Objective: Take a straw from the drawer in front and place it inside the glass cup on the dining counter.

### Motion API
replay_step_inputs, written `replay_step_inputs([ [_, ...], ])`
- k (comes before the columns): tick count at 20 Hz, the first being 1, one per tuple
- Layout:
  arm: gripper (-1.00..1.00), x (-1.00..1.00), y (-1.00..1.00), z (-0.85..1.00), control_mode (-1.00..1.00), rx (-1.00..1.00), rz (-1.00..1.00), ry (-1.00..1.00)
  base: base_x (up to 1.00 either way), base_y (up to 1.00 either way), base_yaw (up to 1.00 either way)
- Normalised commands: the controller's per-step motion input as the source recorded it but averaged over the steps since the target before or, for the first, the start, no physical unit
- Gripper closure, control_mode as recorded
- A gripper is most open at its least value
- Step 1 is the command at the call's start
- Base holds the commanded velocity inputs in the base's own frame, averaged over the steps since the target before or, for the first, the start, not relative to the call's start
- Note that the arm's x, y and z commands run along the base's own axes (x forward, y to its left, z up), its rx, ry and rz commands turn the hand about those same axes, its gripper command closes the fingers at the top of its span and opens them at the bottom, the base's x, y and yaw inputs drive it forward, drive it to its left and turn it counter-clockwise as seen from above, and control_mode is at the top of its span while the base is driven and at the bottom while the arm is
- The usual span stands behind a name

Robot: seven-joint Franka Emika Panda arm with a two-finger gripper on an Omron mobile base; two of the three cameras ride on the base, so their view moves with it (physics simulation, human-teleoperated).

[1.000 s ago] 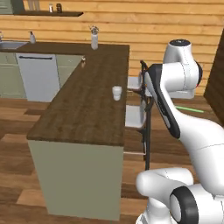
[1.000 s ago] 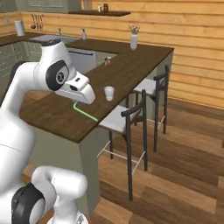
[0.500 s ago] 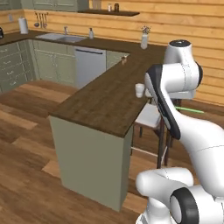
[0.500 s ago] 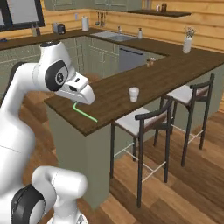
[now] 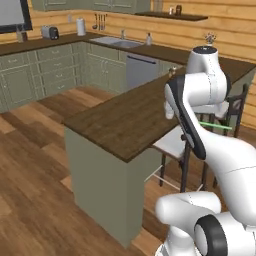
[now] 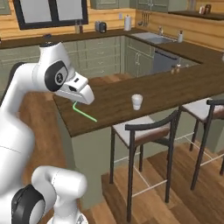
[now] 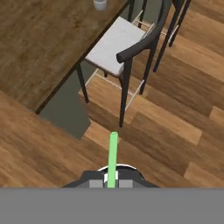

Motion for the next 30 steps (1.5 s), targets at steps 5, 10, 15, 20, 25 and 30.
replay_step_inputs([
  [5,1.00,0.00,0.00,0.00,1.00,0.00,0.00,0.00,0.22,-0.87,0.50],
  [10,1.00,0.00,0.00,0.00,1.00,0.00,0.00,0.00,0.12,-0.94,0.49],
  [15,1.00,0.00,0.00,0.00,1.00,0.00,0.00,0.00,0.00,-1.00,0.47],
  [20,1.00,0.00,0.00,0.00,1.00,0.00,0.00,0.00,0.22,-0.94,0.46],
  [25,1.00,0.00,0.00,0.00,1.00,0.00,0.00,0.00,0.70,-0.53,0.40],
  [30,1.00,0.16,0.00,0.02,-1.00,0.03,0.05,0.02,0.80,-0.02,0.21],
])
